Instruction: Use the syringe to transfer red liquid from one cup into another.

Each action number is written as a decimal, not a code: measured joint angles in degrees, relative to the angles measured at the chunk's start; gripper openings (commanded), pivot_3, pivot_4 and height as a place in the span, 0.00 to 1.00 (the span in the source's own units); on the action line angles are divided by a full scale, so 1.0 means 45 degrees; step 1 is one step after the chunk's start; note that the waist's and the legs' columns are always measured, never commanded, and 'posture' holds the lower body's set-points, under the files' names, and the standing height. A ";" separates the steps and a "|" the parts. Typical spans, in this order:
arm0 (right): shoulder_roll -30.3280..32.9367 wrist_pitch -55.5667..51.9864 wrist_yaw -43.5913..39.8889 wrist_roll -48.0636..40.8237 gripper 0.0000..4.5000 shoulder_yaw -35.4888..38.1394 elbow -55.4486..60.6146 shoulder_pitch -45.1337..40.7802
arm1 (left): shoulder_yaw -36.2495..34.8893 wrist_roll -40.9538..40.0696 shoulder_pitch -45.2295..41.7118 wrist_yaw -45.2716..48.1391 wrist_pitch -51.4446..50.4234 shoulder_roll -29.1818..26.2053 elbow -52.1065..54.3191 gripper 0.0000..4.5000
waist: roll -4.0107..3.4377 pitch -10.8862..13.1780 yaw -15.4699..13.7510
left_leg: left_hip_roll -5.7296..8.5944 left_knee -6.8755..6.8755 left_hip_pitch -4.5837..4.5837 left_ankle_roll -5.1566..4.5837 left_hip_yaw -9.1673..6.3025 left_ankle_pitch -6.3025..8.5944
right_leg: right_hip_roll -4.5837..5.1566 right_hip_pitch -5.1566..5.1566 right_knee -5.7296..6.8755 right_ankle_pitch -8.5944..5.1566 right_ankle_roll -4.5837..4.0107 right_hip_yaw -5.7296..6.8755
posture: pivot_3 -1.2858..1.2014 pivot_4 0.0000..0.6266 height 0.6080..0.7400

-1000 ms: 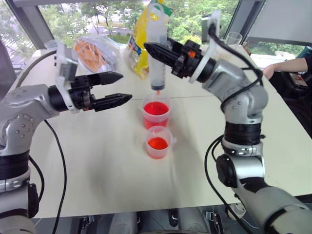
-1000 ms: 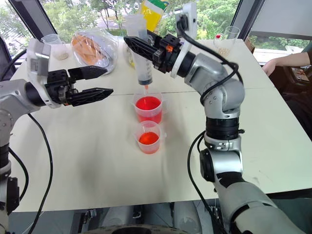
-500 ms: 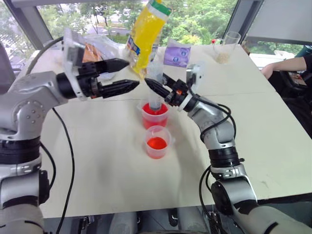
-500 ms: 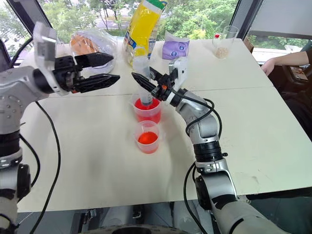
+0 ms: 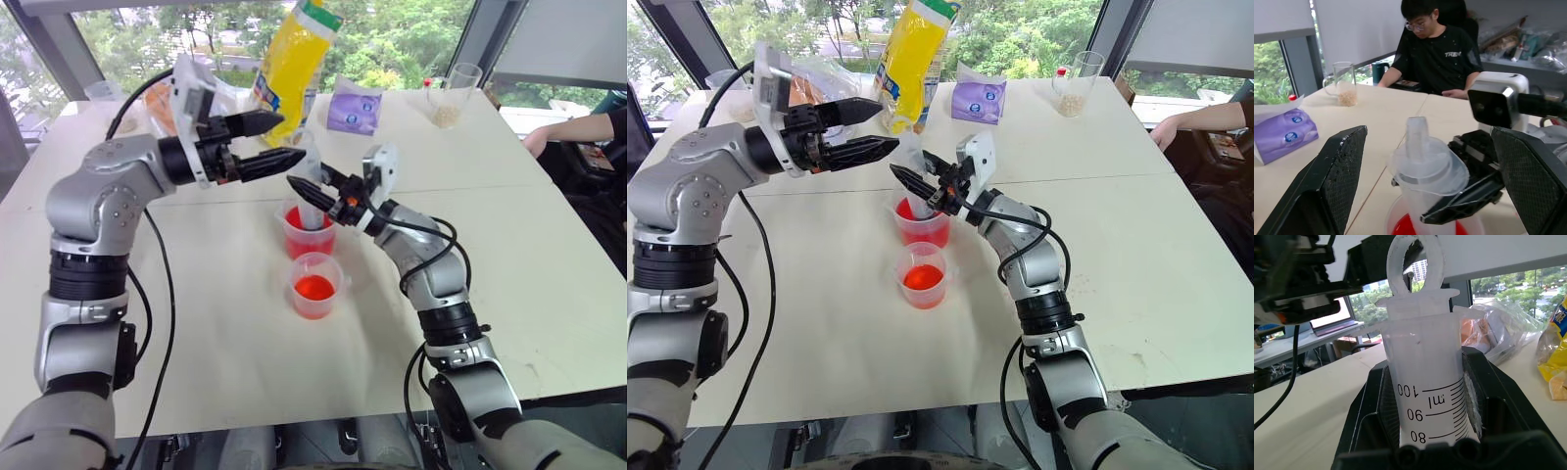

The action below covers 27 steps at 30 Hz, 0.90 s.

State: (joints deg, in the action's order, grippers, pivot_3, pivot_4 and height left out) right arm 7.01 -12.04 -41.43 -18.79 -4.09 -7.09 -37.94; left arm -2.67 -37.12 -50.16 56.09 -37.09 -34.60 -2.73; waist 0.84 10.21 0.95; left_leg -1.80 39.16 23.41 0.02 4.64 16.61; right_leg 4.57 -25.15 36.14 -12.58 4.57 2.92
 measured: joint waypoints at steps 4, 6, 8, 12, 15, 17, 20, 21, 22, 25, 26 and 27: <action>0.0079 0.0005 0.0001 0.0004 0.31 -0.0025 0.0001 0.0000 | 0.0200 0.0246 -0.0039 0.0006 -0.0001 0.0254 -0.0238 0.73 | 0.0000 0.0000 -0.0015 | 0.0001 0.0001 0.0000 -0.0001 0.0000 0.0000 | 0.0002 0.0001 0.0000 0.0000 0.0000 0.0000 | 0.52 0.24 1.00; 0.0092 0.0005 0.0000 0.0004 0.31 -0.0053 0.0001 0.0001 | 0.0287 0.0351 -0.0039 0.0011 -0.0001 0.0361 -0.0332 0.50 | 0.0000 0.0000 -0.0013 | 0.0000 0.0001 0.0000 -0.0001 -0.0001 0.0001 | 0.0002 0.0001 0.0000 0.0000 0.0000 0.0000 | 0.52 0.24 1.00; 0.0105 0.0005 -0.0003 0.0005 0.31 -0.0084 0.0002 0.0001 | 0.0313 0.0372 -0.0039 0.0021 -0.0001 0.0440 -0.0371 0.26 | 0.0000 0.0000 -0.0014 | 0.0000 0.0001 0.0000 -0.0001 -0.0001 0.0000 | 0.0002 0.0001 0.0000 0.0000 0.0000 0.0000 | 0.52 0.24 1.00; 0.0188 0.0006 -0.0028 0.0018 0.31 -0.0130 0.0031 0.0043 | 0.0296 0.0437 -0.0048 0.0035 0.0015 0.0574 -0.0519 0.01 | 0.0000 0.0000 -0.0013 | 0.0000 0.0001 0.0000 -0.0001 -0.0003 0.0000 | 0.0002 0.0001 0.0001 0.0000 0.0000 0.0001 | 0.52 0.24 1.00; 0.0190 0.0005 -0.0009 0.0020 0.31 -0.0160 0.0031 0.0078 | 0.0296 0.0462 -0.0061 0.0068 0.0018 0.0597 -0.0622 0.01 | 0.0000 0.0000 -0.0012 | 0.0000 0.0001 0.0000 -0.0001 -0.0003 0.0000 | 0.0002 0.0001 0.0001 0.0000 0.0000 0.0000 | 0.52 0.24 1.00; 0.0198 0.0003 -0.0010 0.0018 0.31 -0.0167 0.0034 0.0082 | 0.0296 0.0494 -0.0084 0.0116 0.0018 0.0597 -0.0640 0.01 | 0.0000 0.0000 -0.0012 | 0.0000 0.0001 0.0000 -0.0001 -0.0004 0.0000 | 0.0002 0.0001 0.0001 0.0000 0.0000 0.0000 | 0.52 0.24 1.00; 0.0195 -0.0015 -0.0006 -0.0028 0.31 -0.0131 0.0122 0.0080 | 0.0300 0.0601 -0.0307 0.0249 0.0017 0.0594 -0.0795 0.01 | 0.0000 0.0000 -0.0015 | 0.0000 0.0001 0.0000 -0.0001 -0.0003 0.0000 | 0.0002 0.0001 0.0001 0.0000 0.0000 0.0001 | 0.52 0.24 1.00; 0.0197 -0.0025 -0.0007 -0.0062 0.31 -0.0110 0.0168 0.0078 | 0.0300 0.0604 -0.0376 0.0281 0.0016 0.0592 -0.0825 0.01 | 0.0000 0.0000 -0.0014 | 0.0000 0.0001 0.0000 -0.0001 -0.0002 0.0000 | 0.0002 0.0001 0.0001 0.0000 0.0000 0.0000 | 0.52 0.24 1.00; 0.0196 -0.0046 -0.0014 -0.0110 0.31 -0.0105 0.0208 0.0075 | 0.0303 0.0613 -0.0451 0.0290 0.0016 0.0592 -0.0858 0.01 | 0.0000 0.0000 -0.0016 | 0.0000 0.0001 0.0000 -0.0001 -0.0003 0.0000 | 0.0002 0.0001 0.0001 0.0000 0.0000 0.0000 | 0.52 0.24 1.00; 0.0199 -0.0233 -0.0027 -0.0219 0.31 -0.0063 0.0420 0.0074 | 0.0312 0.0629 -0.0644 0.0321 0.0015 0.0592 -0.0876 0.01 | 0.0001 0.0000 -0.0025 | 0.0000 0.0002 0.0001 -0.0001 -0.0003 0.0000 | 0.0003 0.0002 0.0000 0.0000 0.0000 0.0001 | 0.52 0.24 1.00; 0.0202 -0.0293 -0.0027 -0.0253 0.31 -0.0043 0.0481 0.0076 | 0.0312 0.0629 -0.0710 0.0347 0.0013 0.0592 -0.0877 0.01 | 0.0000 0.0000 -0.0023 | 0.0000 0.0002 0.0001 -0.0001 -0.0003 0.0001 | 0.0003 0.0002 0.0000 0.0000 0.0000 0.0000 | 0.52 0.24 1.00; 0.0203 -0.0320 -0.0027 -0.0273 0.31 -0.0029 0.0514 0.0079 | 0.0313 0.0630 -0.0794 0.0384 0.0012 0.0591 -0.0888 0.01 | 0.0000 0.0000 -0.0022 | 0.0000 0.0002 0.0001 -0.0001 -0.0004 0.0001 | 0.0002 0.0001 0.0001 0.0000 0.0000 0.0001 | 0.52 0.24 1.00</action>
State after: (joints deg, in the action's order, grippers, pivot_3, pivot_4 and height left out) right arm 7.92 -13.48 -41.55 -20.02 -4.22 -4.78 -37.58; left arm -1.26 -34.29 -53.73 57.82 -37.04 -31.94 -6.73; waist 0.85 10.21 0.85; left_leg -1.79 39.17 23.41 0.02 4.62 16.61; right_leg 4.58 -25.14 36.14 -12.58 4.57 2.92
